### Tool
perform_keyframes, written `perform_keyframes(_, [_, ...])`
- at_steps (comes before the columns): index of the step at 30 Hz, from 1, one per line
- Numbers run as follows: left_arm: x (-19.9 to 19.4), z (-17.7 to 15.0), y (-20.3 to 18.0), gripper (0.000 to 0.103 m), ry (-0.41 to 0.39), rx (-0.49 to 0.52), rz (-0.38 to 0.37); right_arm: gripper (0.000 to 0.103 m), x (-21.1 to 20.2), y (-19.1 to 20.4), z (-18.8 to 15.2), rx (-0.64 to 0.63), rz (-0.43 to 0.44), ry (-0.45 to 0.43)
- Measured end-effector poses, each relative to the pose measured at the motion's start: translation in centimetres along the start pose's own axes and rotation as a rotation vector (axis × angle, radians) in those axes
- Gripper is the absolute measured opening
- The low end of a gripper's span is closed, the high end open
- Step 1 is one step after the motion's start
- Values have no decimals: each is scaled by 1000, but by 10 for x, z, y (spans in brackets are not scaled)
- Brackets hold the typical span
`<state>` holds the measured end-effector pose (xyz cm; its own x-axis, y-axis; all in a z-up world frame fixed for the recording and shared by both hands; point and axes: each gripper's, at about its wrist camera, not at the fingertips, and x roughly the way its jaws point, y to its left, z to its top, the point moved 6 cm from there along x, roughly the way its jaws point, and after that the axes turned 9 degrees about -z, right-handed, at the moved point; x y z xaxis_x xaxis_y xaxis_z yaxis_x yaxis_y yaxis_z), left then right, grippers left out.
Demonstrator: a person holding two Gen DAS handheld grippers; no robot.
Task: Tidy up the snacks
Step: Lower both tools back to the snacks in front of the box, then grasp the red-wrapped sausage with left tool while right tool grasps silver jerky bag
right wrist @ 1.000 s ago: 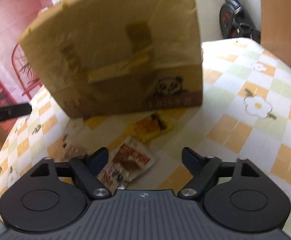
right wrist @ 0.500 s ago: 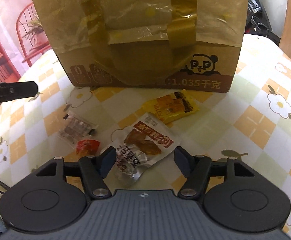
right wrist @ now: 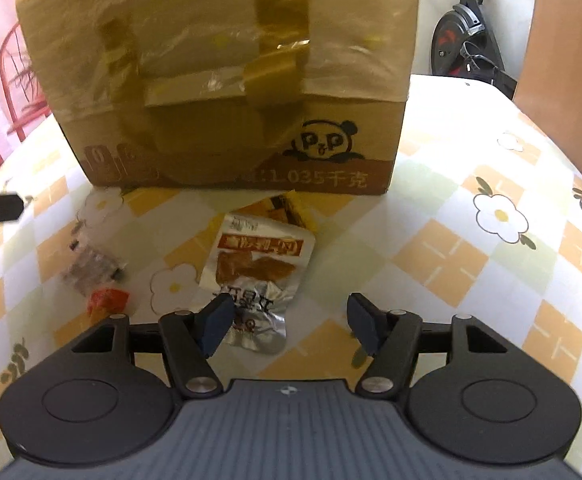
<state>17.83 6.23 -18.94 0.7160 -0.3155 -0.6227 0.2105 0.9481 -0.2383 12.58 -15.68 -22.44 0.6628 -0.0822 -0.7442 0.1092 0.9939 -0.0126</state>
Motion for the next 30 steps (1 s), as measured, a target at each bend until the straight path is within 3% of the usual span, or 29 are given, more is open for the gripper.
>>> perform_keyframes(6, [1,-2,0,103,15,0,22,66,2,17,5,-32,48,-25])
perform_keyframes(14, [2,-9,2,101,30,-17,28,78,20,31,4,-103,15,-40])
perform_keyframes(19, [5,-15,-1,91,54,-18,11,63,16,26,0,-127,24,-89])
perform_keyframes(25, [8,-23,-11,83,75,-14,-5,59,11,9,-7,-104,47,-132])
perform_keyframes(30, [14,-36,-26,67,113,-18,-45,59,8,2,-12,-83,78,-175])
